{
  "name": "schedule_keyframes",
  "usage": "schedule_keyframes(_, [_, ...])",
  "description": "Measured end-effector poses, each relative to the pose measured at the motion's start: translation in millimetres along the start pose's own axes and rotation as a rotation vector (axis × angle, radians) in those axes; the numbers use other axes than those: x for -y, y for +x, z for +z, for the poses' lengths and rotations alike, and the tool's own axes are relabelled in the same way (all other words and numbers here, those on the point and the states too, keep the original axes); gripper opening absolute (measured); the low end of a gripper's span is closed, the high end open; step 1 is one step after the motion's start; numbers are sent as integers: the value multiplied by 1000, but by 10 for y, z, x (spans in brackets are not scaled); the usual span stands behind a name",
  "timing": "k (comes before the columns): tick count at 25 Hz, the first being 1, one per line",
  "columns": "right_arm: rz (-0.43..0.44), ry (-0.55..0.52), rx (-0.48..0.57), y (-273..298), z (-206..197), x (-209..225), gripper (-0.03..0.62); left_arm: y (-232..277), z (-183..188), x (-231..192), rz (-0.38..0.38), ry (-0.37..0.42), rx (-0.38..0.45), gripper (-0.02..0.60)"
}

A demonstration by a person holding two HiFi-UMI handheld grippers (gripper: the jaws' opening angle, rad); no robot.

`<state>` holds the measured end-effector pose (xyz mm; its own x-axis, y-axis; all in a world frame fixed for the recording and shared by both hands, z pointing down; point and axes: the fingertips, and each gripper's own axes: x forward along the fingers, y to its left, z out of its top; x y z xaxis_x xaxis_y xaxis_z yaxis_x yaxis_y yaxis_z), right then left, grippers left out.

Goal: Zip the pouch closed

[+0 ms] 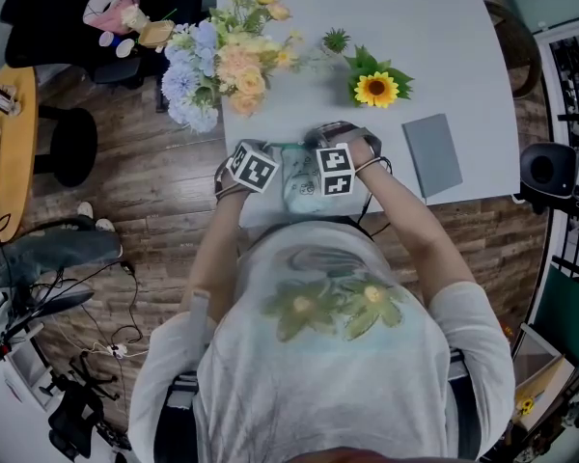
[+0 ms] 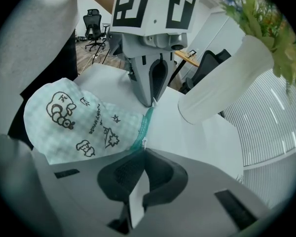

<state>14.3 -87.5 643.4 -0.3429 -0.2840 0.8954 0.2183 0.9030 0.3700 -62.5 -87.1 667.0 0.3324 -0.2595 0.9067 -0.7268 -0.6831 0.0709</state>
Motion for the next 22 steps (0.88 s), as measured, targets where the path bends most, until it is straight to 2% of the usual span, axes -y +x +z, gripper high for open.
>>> schedule_keyframes(22, [-57, 35, -50, -36, -182, -20, 16, 0, 8, -6, 11, 2, 4, 28])
